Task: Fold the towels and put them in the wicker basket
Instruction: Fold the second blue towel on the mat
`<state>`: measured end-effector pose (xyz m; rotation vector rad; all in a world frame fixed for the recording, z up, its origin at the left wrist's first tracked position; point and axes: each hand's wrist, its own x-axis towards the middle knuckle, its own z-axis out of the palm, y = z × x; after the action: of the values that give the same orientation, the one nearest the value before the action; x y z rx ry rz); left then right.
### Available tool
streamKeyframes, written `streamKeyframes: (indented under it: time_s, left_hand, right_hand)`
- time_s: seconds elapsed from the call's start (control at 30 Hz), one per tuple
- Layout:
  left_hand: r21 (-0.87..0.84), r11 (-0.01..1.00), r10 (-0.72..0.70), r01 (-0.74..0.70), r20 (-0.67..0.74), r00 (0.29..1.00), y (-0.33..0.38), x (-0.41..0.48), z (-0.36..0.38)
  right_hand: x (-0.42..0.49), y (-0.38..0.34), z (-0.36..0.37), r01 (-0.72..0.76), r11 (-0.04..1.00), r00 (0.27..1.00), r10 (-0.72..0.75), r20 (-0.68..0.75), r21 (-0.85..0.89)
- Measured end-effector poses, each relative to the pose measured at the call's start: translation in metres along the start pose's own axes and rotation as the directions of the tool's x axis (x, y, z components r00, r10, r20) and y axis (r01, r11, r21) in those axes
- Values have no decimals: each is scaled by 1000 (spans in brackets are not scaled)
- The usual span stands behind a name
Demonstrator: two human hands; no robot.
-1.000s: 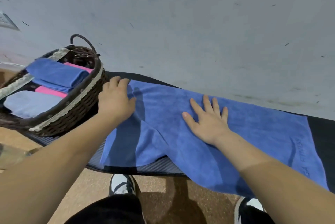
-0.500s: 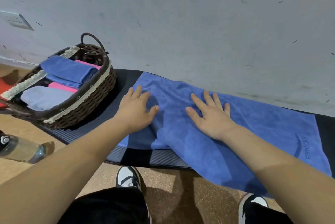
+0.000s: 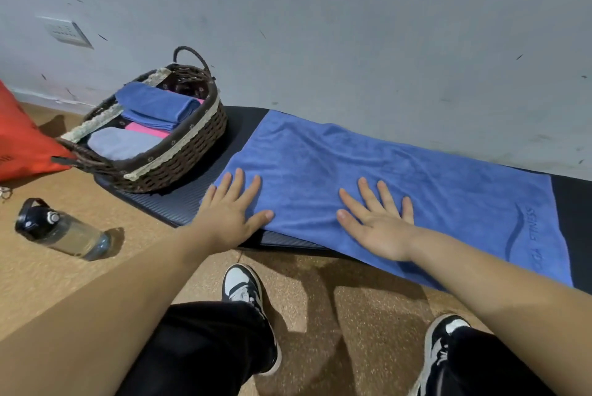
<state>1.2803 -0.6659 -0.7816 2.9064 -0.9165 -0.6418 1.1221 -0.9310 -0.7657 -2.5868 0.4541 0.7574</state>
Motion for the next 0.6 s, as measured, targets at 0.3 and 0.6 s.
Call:
streamKeyframes:
  time_s: [0.3,0.6]
  left_hand:
    - [-13,998,64,-69,-254,965,-13,-10,-9]
    - [-466,850,-366,246,-187,912,-18,-3,-20]
  right_hand:
    - [-14,-5,13,63,989,986,-82,-145,-134]
    - [-1,-18,13,20,988,997,-32,-75,-151]
